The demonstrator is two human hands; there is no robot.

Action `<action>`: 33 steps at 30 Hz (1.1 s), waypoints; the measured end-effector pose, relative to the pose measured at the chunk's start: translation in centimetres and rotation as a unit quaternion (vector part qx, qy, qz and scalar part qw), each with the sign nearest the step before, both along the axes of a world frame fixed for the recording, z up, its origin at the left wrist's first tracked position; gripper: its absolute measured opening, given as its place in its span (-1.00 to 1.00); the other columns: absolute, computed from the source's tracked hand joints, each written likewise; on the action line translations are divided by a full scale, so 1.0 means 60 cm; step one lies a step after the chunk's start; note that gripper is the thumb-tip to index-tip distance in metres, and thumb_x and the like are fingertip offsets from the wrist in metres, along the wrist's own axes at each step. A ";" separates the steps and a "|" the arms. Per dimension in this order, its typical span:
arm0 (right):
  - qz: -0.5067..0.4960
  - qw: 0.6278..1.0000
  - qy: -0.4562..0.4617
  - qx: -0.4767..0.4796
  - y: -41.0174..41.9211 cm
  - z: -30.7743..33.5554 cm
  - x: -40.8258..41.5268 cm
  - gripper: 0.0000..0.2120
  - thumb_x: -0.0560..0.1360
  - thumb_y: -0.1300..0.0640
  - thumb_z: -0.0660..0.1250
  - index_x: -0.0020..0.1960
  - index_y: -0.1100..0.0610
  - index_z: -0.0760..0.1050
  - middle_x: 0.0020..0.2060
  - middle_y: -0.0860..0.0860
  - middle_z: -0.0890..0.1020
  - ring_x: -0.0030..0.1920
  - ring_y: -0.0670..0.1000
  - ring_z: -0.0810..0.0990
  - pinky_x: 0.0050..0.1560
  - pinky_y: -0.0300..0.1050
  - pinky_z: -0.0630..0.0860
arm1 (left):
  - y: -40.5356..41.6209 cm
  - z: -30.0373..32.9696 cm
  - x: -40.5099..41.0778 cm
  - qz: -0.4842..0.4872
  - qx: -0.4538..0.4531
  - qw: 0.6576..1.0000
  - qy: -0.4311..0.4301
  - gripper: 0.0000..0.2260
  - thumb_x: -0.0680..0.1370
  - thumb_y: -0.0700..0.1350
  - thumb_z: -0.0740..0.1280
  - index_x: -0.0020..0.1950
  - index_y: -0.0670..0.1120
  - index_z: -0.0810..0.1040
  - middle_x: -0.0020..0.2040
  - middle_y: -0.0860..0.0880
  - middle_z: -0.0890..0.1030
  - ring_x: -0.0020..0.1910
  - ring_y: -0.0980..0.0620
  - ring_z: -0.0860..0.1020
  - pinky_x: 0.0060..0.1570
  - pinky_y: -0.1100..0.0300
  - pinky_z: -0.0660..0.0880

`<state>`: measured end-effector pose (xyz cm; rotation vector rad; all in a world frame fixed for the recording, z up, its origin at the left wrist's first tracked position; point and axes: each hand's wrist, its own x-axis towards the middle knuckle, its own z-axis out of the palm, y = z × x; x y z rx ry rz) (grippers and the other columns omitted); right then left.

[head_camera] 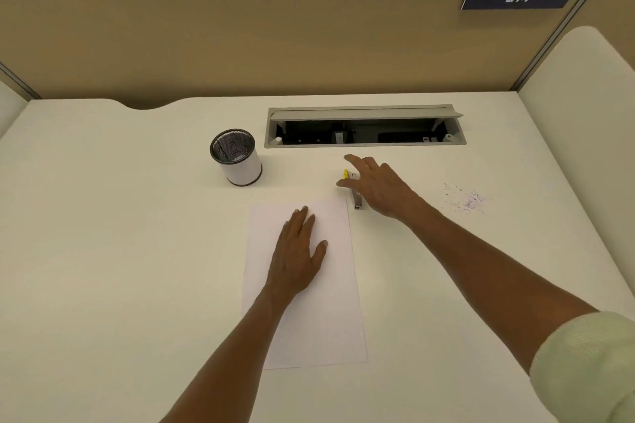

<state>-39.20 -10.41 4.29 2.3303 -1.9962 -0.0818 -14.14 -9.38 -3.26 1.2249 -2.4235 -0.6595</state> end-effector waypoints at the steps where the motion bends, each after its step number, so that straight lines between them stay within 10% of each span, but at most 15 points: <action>1: -0.001 1.000 -0.005 0.010 -0.003 0.000 0.001 -0.58 0.49 0.31 0.34 0.27 -0.05 0.52 0.48 0.16 0.25 0.24 0.21 0.41 -0.11 0.03 0.50 | 0.000 -0.006 0.001 -0.002 -0.010 1.000 -0.006 -0.42 0.62 0.12 0.14 0.54 -0.19 0.34 0.60 -0.11 0.25 0.60 -0.08 0.18 0.55 -0.04 0.18; 9: 0.042 0.999 0.006 0.011 -0.016 -0.007 -0.006 -0.91 0.47 0.26 0.38 -0.11 0.09 0.59 0.40 0.10 0.38 0.15 0.12 0.42 -0.08 0.00 0.46 | 0.002 -0.010 -0.001 0.003 -0.039 0.999 -0.032 -0.46 0.63 0.11 0.14 0.54 -0.13 0.36 0.61 -0.09 0.24 0.60 -0.07 0.18 0.55 0.01 0.17; 13: 0.050 0.998 0.044 -0.008 -0.018 -0.019 -0.018 -0.88 0.42 0.31 0.35 -0.08 0.15 0.52 0.01 0.11 0.62 0.05 0.17 0.51 -0.06 0.05 0.39 | -0.002 -0.010 0.000 -0.003 -0.050 0.998 -0.047 -0.49 0.63 0.11 0.13 0.55 -0.04 0.36 0.61 -0.10 0.24 0.59 -0.11 0.20 0.53 -0.03 0.22; 19: -0.110 0.980 -0.143 0.080 0.013 -0.008 -0.008 -0.85 0.51 0.08 0.32 0.03 0.11 0.45 -0.14 0.02 0.63 -0.18 0.10 0.54 -0.17 -0.06 0.38 | -0.002 -0.008 -0.003 -0.021 -0.049 0.995 -0.082 -0.51 0.64 0.11 0.05 0.59 0.09 0.28 0.65 -0.06 0.12 0.62 -0.08 0.08 0.54 0.01 0.12; 27: -0.316 0.597 -0.714 0.185 0.085 -0.006 0.031 -0.78 0.52 0.12 0.35 0.10 0.22 0.61 -0.23 0.09 0.56 -0.38 0.05 0.49 -0.35 -0.12 0.43 | -0.002 -0.006 0.002 -0.024 -0.035 0.997 -0.070 -0.50 0.59 0.09 0.10 0.53 0.05 0.38 0.62 -0.08 0.21 0.60 -0.12 0.14 0.53 -0.06 0.18; 33: -0.346 0.541 -0.746 0.176 0.102 -0.022 0.048 -0.73 0.56 0.08 0.29 0.10 0.25 0.61 -0.26 0.06 0.56 -0.35 0.01 0.45 -0.35 -0.14 0.40 | 0.012 0.000 -0.013 0.001 -0.027 0.997 -0.075 -0.48 0.57 0.02 0.10 0.54 0.03 0.37 0.62 -0.12 0.19 0.62 -0.14 0.09 0.57 -0.10 0.07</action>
